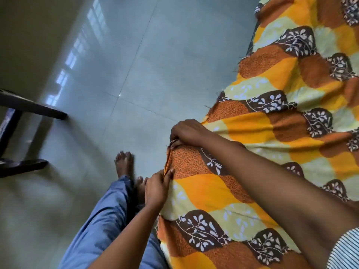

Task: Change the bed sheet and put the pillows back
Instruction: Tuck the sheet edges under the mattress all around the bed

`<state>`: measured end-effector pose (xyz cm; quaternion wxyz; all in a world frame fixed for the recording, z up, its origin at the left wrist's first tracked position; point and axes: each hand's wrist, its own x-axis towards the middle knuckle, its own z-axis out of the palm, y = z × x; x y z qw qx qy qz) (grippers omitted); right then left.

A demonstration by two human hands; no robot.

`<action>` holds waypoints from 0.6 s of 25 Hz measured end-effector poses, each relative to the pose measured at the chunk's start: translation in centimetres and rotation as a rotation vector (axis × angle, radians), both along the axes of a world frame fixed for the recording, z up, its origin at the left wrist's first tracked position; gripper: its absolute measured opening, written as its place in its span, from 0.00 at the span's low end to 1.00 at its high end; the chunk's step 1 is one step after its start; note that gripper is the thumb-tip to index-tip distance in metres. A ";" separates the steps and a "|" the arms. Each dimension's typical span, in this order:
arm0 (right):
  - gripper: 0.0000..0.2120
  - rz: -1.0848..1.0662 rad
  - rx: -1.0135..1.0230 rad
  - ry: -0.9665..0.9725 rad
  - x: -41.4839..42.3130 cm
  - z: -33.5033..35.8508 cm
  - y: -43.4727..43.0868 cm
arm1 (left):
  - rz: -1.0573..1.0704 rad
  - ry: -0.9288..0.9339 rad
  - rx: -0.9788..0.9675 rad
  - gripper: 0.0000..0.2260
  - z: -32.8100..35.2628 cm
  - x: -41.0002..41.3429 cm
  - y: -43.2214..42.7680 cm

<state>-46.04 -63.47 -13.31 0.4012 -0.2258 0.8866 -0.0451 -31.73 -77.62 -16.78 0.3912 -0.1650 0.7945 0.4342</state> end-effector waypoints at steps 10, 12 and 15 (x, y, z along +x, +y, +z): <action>0.11 -0.290 0.144 -0.174 -6.4 9.8 10.3 | -0.044 -0.131 0.293 0.15 4.5 -14.0 2.9; 0.11 -0.290 0.195 -0.185 -8.7 11.4 13.1 | -0.031 -0.124 0.328 0.14 4.8 -16.6 4.2; 0.12 -0.255 0.252 -0.185 -13.8 11.5 17.7 | 0.050 -0.139 0.436 0.11 4.7 -20.5 7.0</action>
